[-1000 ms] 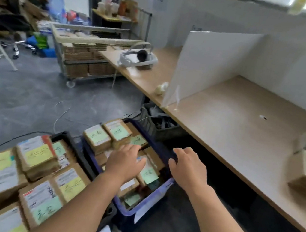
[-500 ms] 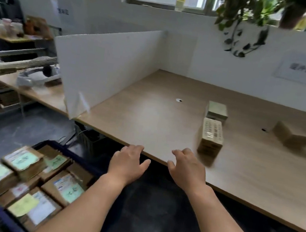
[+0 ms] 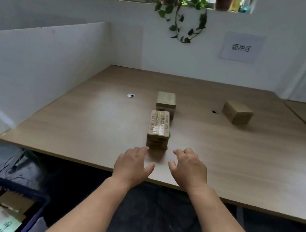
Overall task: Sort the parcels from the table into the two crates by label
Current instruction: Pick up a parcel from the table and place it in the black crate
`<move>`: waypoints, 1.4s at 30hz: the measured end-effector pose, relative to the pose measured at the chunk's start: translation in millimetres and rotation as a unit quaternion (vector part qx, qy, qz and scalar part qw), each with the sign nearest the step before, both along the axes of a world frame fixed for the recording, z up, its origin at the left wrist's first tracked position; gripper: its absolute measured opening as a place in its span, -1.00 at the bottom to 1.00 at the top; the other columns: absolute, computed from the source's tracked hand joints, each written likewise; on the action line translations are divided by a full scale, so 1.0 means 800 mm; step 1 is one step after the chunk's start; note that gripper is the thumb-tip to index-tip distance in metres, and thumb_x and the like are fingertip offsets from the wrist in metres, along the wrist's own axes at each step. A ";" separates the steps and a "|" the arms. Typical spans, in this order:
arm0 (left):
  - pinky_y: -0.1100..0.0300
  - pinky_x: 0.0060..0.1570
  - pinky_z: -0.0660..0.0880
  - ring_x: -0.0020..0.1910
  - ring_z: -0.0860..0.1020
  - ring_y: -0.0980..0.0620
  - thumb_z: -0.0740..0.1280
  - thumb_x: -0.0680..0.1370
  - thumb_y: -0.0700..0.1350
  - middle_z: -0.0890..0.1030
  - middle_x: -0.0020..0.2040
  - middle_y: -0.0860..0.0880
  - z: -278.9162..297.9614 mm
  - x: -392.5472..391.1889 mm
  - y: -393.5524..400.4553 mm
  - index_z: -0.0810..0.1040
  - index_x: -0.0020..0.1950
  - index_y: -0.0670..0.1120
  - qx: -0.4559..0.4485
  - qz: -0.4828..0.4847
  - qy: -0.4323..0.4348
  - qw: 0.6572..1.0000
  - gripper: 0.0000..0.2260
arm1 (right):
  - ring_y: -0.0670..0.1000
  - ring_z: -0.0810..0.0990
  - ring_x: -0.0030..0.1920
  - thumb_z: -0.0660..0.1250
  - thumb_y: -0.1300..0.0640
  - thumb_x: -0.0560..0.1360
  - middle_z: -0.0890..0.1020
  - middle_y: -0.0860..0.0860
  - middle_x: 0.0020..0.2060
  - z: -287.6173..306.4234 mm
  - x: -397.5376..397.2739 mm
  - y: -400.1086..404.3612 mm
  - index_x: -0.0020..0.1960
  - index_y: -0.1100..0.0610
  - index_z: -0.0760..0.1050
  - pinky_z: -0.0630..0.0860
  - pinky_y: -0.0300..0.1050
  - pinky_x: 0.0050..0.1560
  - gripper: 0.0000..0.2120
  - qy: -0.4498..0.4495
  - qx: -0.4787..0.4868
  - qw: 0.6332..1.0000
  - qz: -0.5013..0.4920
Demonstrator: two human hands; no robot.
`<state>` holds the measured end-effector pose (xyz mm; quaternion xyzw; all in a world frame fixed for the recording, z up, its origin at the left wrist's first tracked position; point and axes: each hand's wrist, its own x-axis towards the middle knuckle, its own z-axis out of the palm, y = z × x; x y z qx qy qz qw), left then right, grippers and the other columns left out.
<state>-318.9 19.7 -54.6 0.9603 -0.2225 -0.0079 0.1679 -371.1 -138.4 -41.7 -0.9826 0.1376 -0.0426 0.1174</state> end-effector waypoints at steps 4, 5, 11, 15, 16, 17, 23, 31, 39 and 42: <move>0.10 0.31 0.33 0.39 0.35 0.00 0.17 0.58 0.17 0.38 0.43 0.00 -0.007 0.028 -0.058 0.18 0.53 0.00 0.005 -0.031 0.003 0.999 -0.44 | 0.06 0.42 0.30 0.12 -0.03 0.62 0.44 0.05 0.31 -0.014 0.013 -0.052 0.44 0.02 0.34 0.43 -0.06 0.17 -0.59 0.010 0.004 0.999 -0.037; 0.09 0.30 0.34 0.37 0.36 0.00 0.17 0.58 0.18 0.40 0.42 0.00 -0.009 0.037 -0.075 0.18 0.52 0.00 0.005 -0.040 0.005 0.999 -0.44 | 0.06 0.42 0.31 0.12 -0.03 0.62 0.44 0.05 0.31 -0.017 0.018 -0.067 0.44 0.02 0.34 0.44 -0.06 0.16 -0.59 0.010 0.006 0.999 -0.049; 0.09 0.34 0.30 0.41 0.34 0.01 0.17 0.59 0.18 0.37 0.44 -0.01 -0.015 0.099 -0.198 0.18 0.53 0.00 -0.009 -0.112 0.013 0.994 -0.44 | 0.06 0.40 0.33 0.15 -0.03 0.60 0.43 0.04 0.31 -0.018 0.059 -0.179 0.44 0.00 0.35 0.43 -0.08 0.17 -0.58 0.016 0.004 0.992 -0.125; 0.10 0.33 0.32 0.39 0.34 -0.01 0.18 0.58 0.18 0.39 0.43 -0.02 -0.012 0.153 -0.282 0.19 0.52 0.00 -0.004 -0.148 0.029 0.989 -0.44 | 0.06 0.40 0.32 0.15 -0.03 0.60 0.43 0.03 0.29 -0.010 0.094 -0.254 0.45 -0.02 0.35 0.42 -0.09 0.16 -0.58 0.028 -0.001 0.986 -0.164; 0.11 0.32 0.32 0.39 0.34 -0.01 0.18 0.58 0.19 0.39 0.43 -0.02 -0.010 0.166 -0.302 0.19 0.52 0.00 -0.006 -0.153 0.030 0.988 -0.44 | 0.06 0.40 0.31 0.15 -0.03 0.60 0.43 0.04 0.28 -0.008 0.104 -0.272 0.45 -0.02 0.35 0.42 -0.09 0.16 -0.58 0.030 -0.002 0.985 -0.172; 0.12 0.31 0.32 0.40 0.34 0.00 0.18 0.58 0.19 0.39 0.43 -0.01 -0.009 0.180 -0.321 0.20 0.52 0.01 -0.006 -0.157 0.027 0.987 -0.44 | 0.06 0.40 0.31 0.15 -0.03 0.60 0.43 0.04 0.28 -0.006 0.115 -0.290 0.45 -0.01 0.35 0.42 -0.09 0.16 -0.58 0.032 -0.003 0.983 -0.179; 0.12 0.30 0.32 0.39 0.34 0.00 0.17 0.59 0.18 0.38 0.43 0.00 -0.005 0.256 -0.421 0.17 0.53 -0.01 -0.008 -0.194 0.027 0.981 -0.44 | 0.08 0.40 0.30 0.14 -0.04 0.61 0.43 0.04 0.29 -0.012 0.180 -0.378 0.43 -0.01 0.36 0.42 -0.09 0.16 -0.59 0.051 0.007 0.976 -0.210; 0.07 0.29 0.35 0.38 0.34 -0.05 0.17 0.59 0.17 0.39 0.42 -0.04 -0.013 0.316 -0.537 0.19 0.52 -0.03 0.025 -0.215 0.031 0.976 -0.45 | 0.08 0.38 0.33 0.15 -0.05 0.61 0.41 0.05 0.31 -0.029 0.227 -0.485 0.46 -0.02 0.33 0.42 -0.06 0.17 -0.57 0.072 0.019 0.973 -0.219; 0.06 0.25 0.36 0.38 0.34 -0.07 0.17 0.59 0.17 0.38 0.42 -0.06 -0.022 0.365 -0.652 0.18 0.52 -0.04 0.035 -0.150 0.052 0.987 -0.44 | 0.05 0.34 0.37 0.15 -0.06 0.61 0.40 0.03 0.30 -0.034 0.292 -0.621 0.45 -0.02 0.32 0.39 -0.06 0.20 -0.58 0.087 0.026 0.980 -0.178; 0.07 0.22 0.37 0.39 0.33 -0.05 0.16 0.60 0.16 0.37 0.42 -0.06 -0.029 0.385 -0.694 0.17 0.51 -0.06 0.030 -0.124 0.073 0.989 -0.45 | 0.08 0.33 0.37 0.16 -0.05 0.61 0.39 0.06 0.31 -0.038 0.324 -0.671 0.47 0.00 0.28 0.40 -0.04 0.20 -0.56 0.083 0.035 0.982 -0.168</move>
